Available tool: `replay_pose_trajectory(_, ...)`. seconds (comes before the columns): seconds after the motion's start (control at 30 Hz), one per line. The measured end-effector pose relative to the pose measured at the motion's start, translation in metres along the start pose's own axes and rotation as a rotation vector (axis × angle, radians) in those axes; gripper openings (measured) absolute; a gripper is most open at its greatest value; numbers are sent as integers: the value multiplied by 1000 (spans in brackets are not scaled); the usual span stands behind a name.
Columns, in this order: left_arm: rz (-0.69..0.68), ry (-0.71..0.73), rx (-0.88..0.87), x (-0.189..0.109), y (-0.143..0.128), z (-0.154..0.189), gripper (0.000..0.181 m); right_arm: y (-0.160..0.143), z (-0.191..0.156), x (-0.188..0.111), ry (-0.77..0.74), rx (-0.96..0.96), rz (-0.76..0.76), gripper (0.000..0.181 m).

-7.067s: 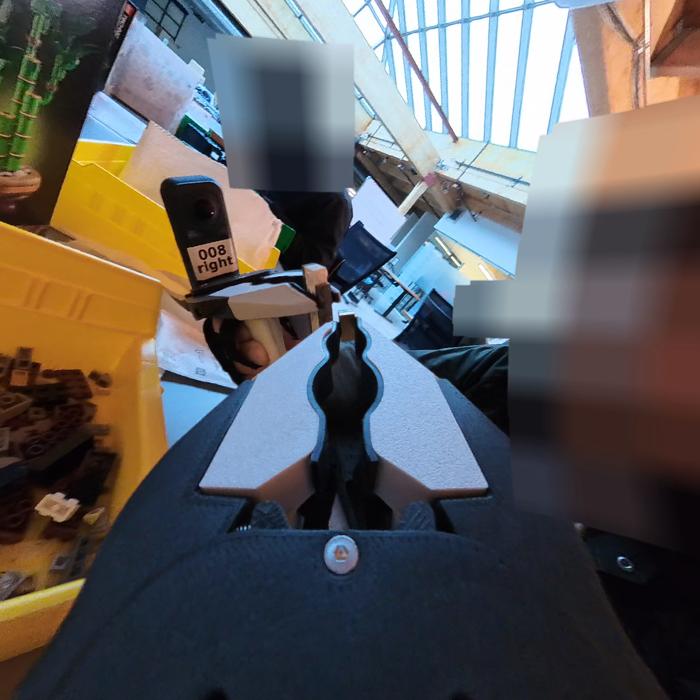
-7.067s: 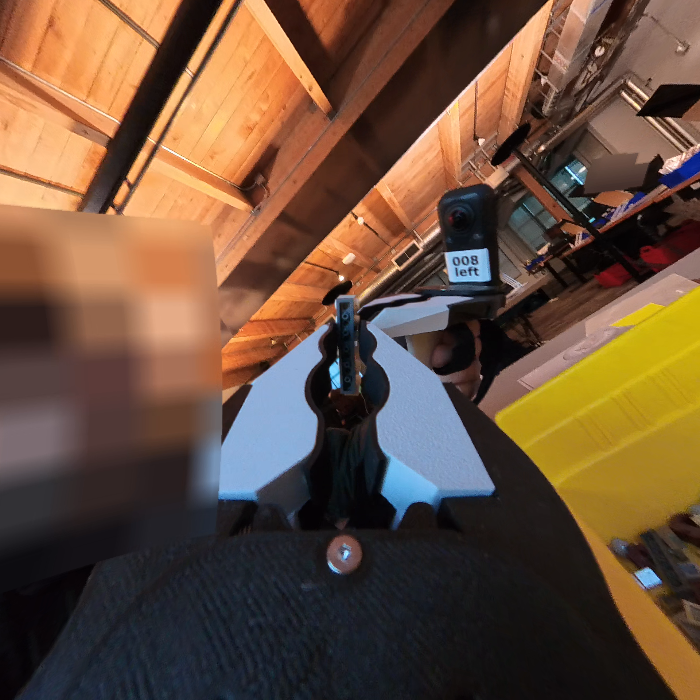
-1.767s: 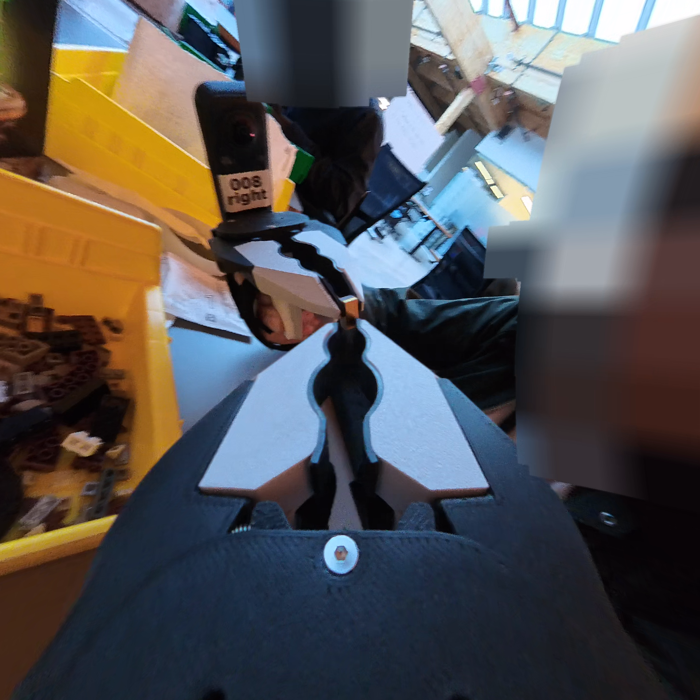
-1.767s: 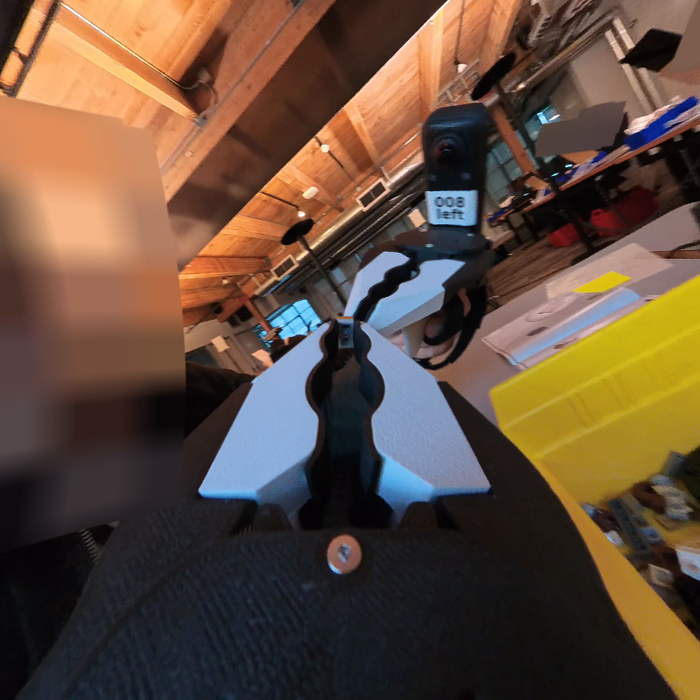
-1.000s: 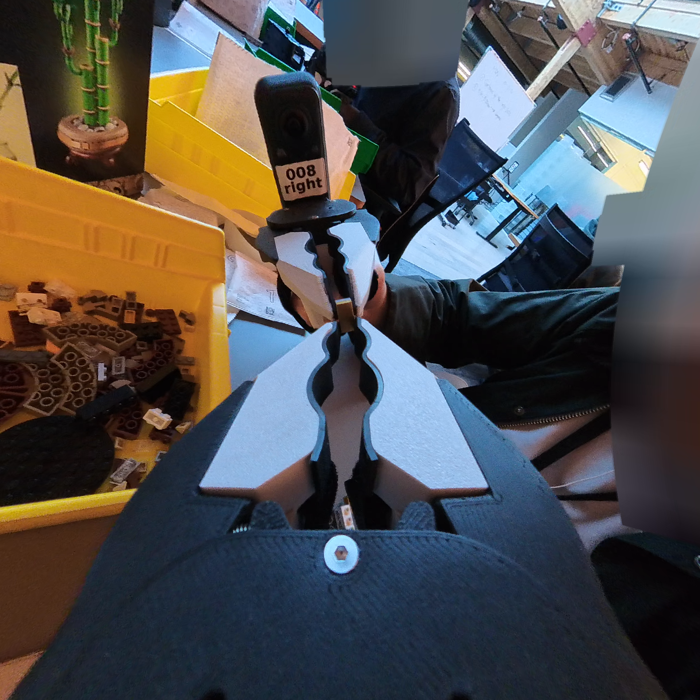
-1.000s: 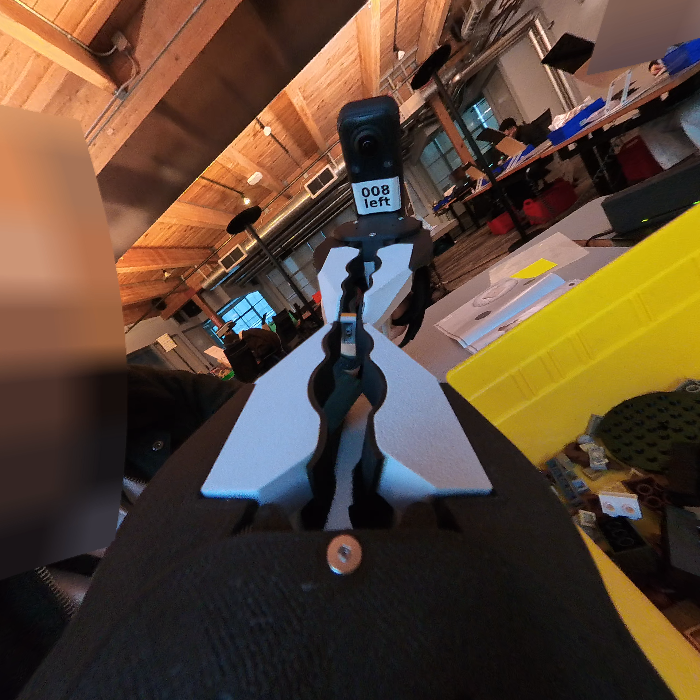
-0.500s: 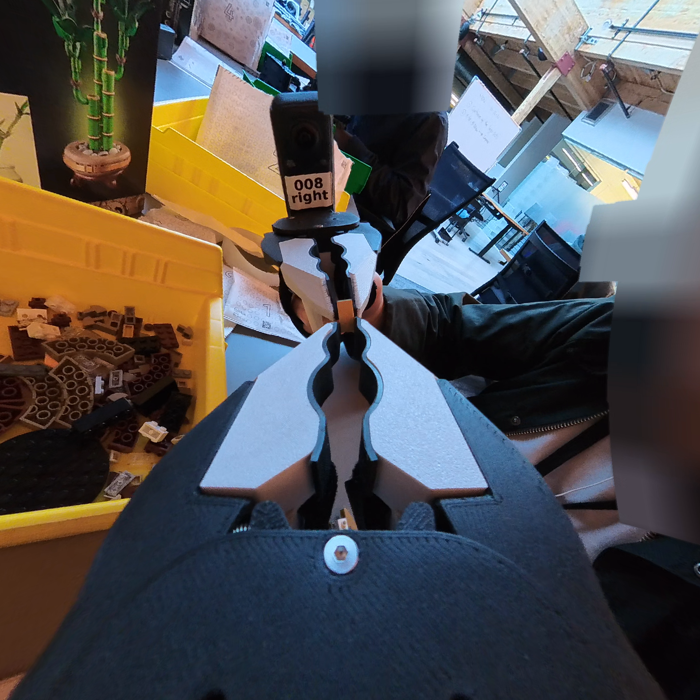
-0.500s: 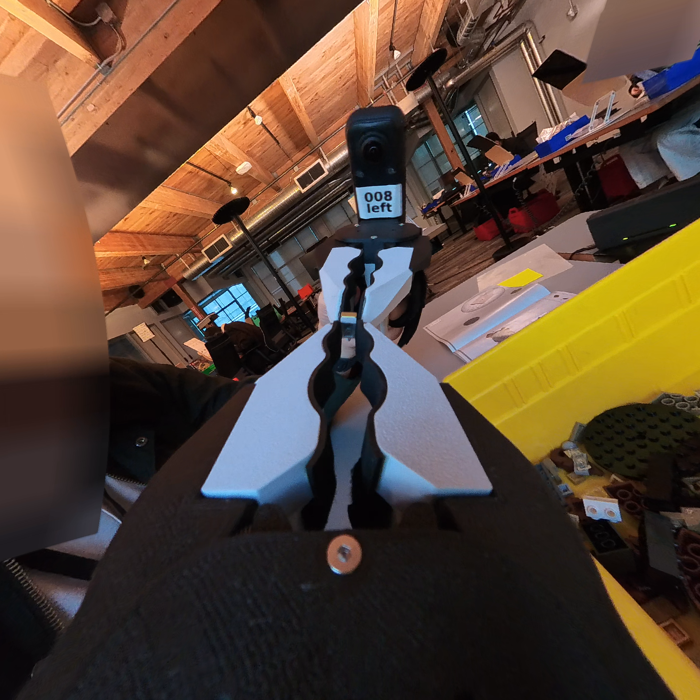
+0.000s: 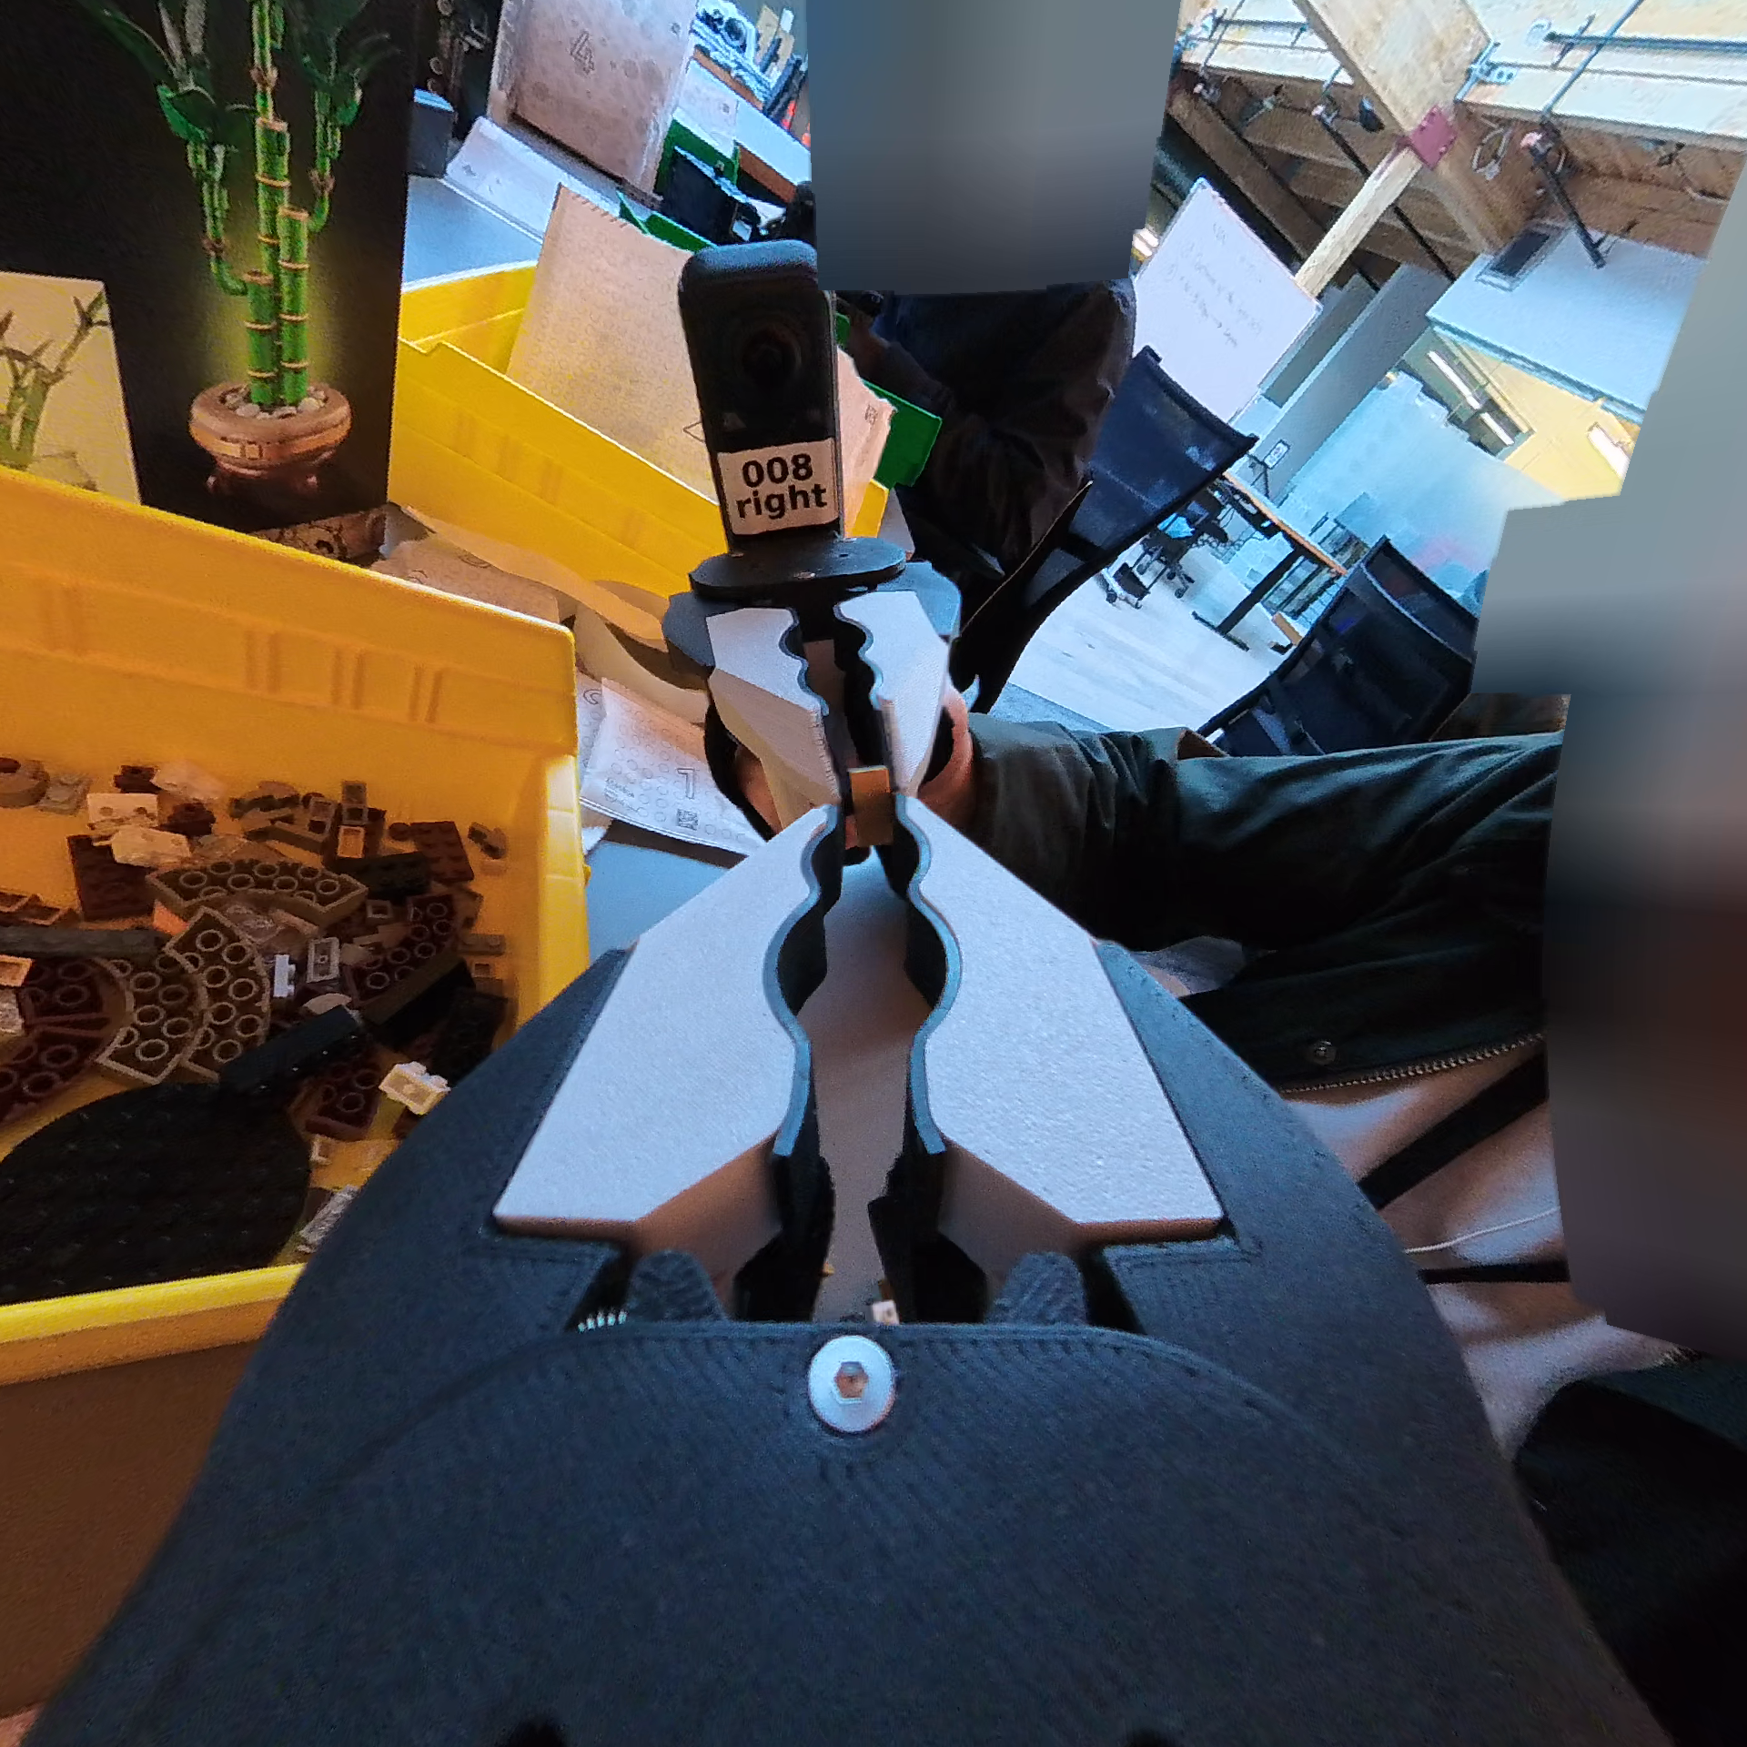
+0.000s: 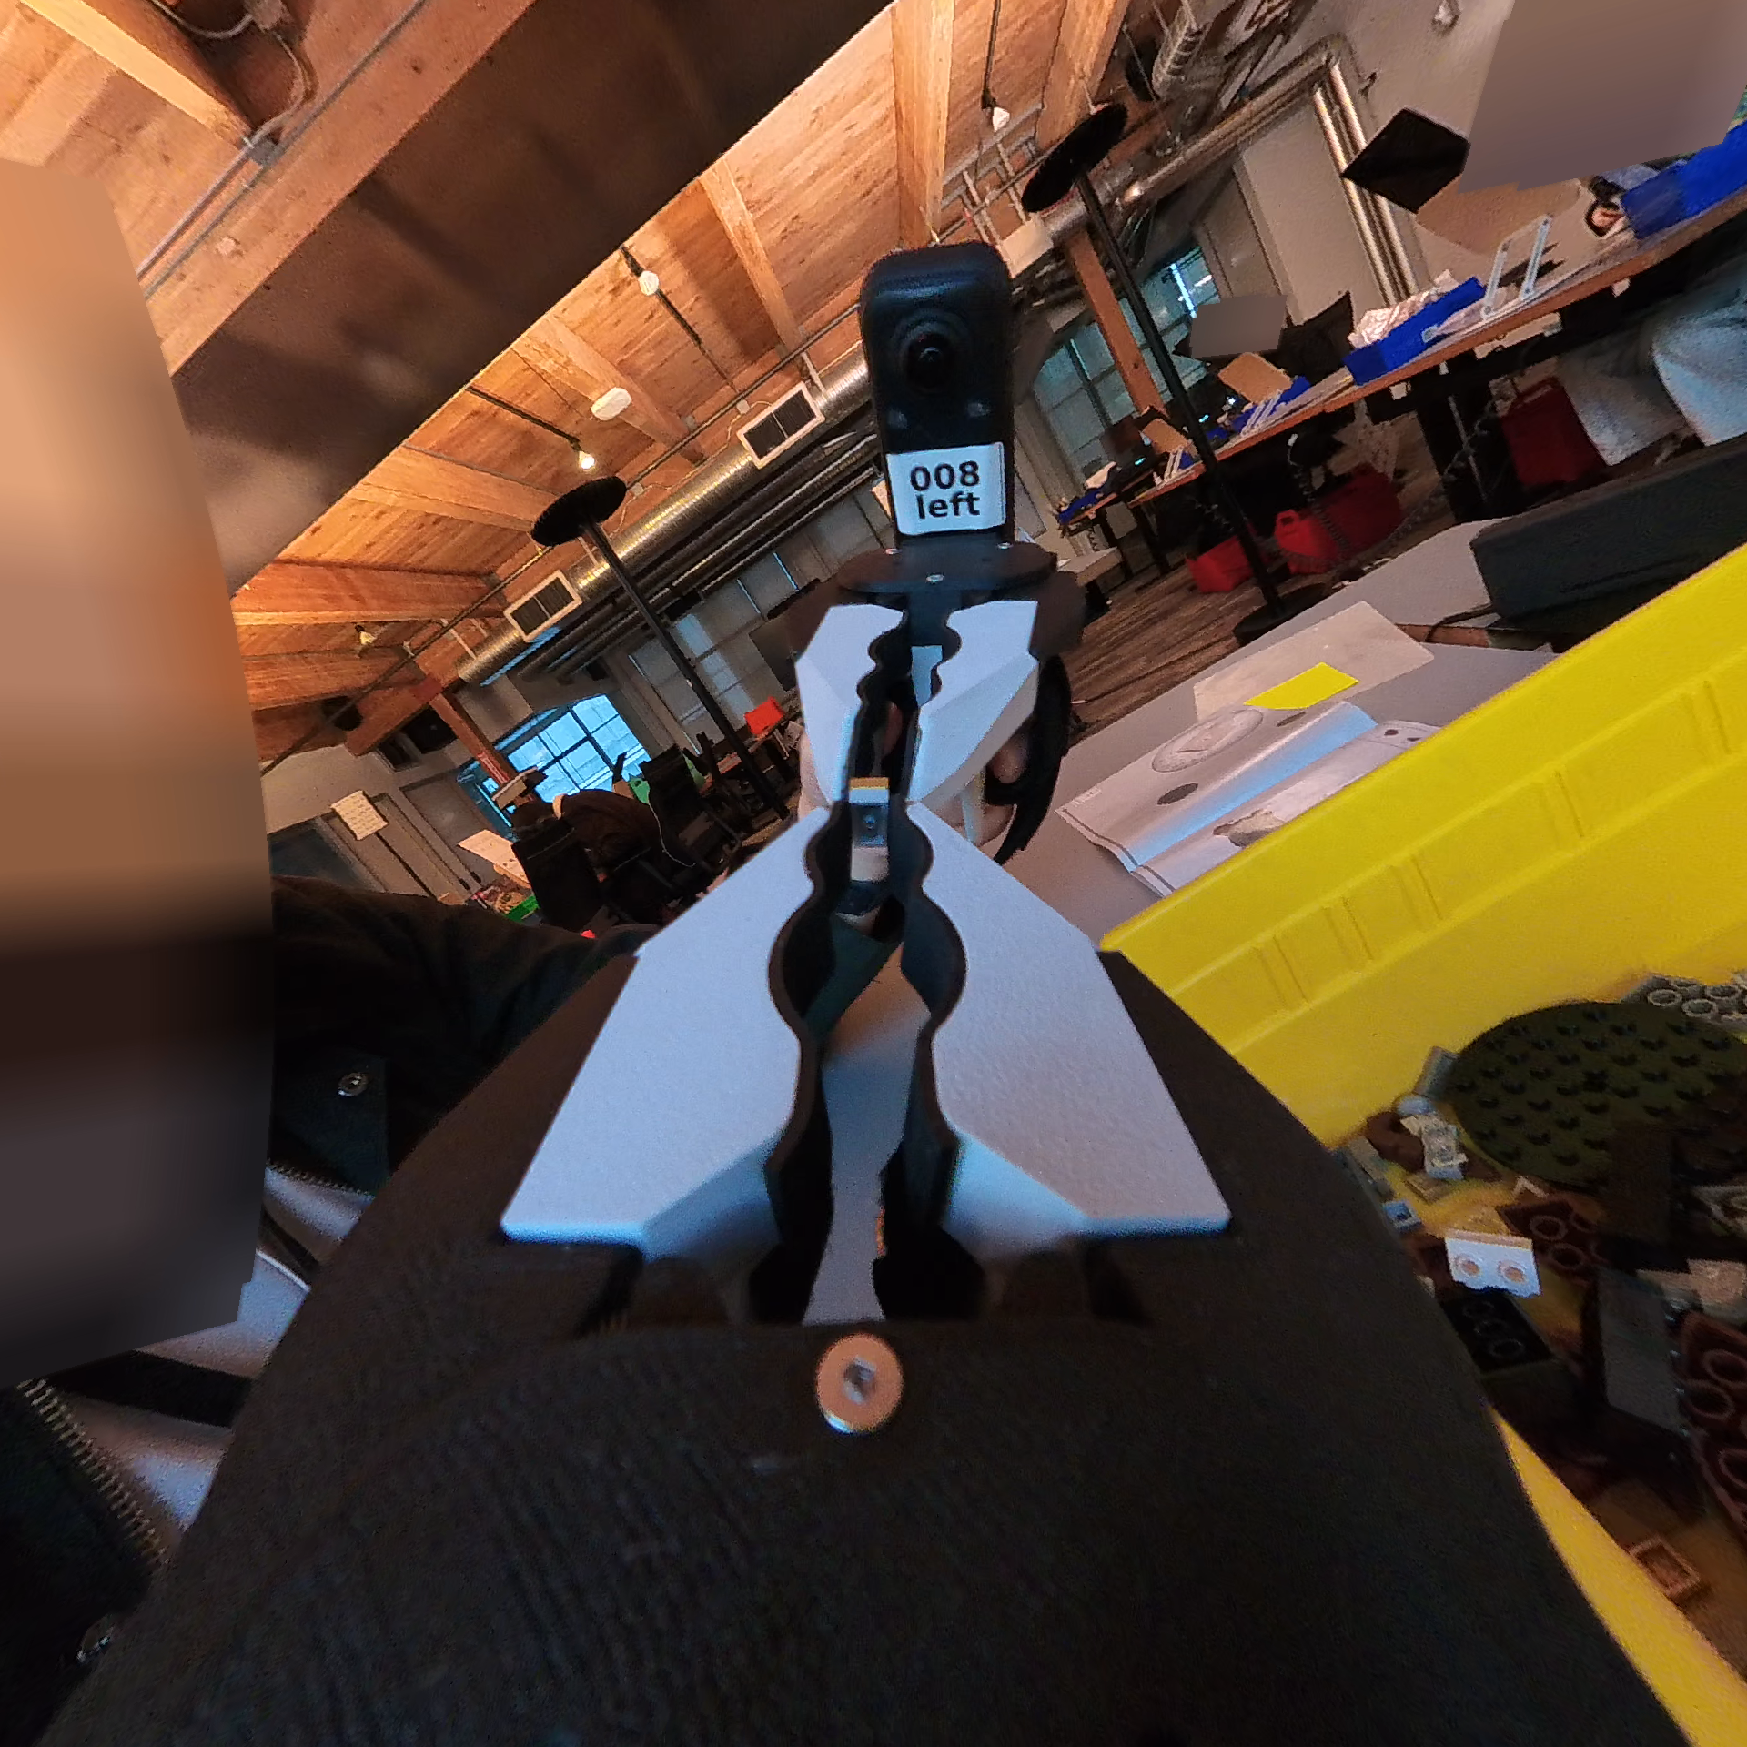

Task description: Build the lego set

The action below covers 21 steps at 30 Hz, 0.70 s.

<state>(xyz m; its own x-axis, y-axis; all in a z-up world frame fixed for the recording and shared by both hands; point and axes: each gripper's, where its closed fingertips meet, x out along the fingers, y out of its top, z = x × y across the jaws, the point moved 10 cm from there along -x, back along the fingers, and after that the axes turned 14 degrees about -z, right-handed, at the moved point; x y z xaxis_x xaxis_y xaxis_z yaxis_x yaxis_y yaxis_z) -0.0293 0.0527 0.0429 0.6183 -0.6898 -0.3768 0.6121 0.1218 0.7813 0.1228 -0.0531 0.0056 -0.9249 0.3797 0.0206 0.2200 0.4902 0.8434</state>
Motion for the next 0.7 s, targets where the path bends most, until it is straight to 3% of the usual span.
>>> replay_pose_trajectory(0.4,-21,113,-9,0,-2,-2,5,-5,11,1,-25,87,48,5)
replay_pose_trajectory(0.63,-39,58,-25,-2,-1,4,5,-2,4,2,-7,56,-18,5)
replay_pose_trajectory(0.7,48,79,-27,-18,1,5,4,-1,2,-1,3,50,-26,5)
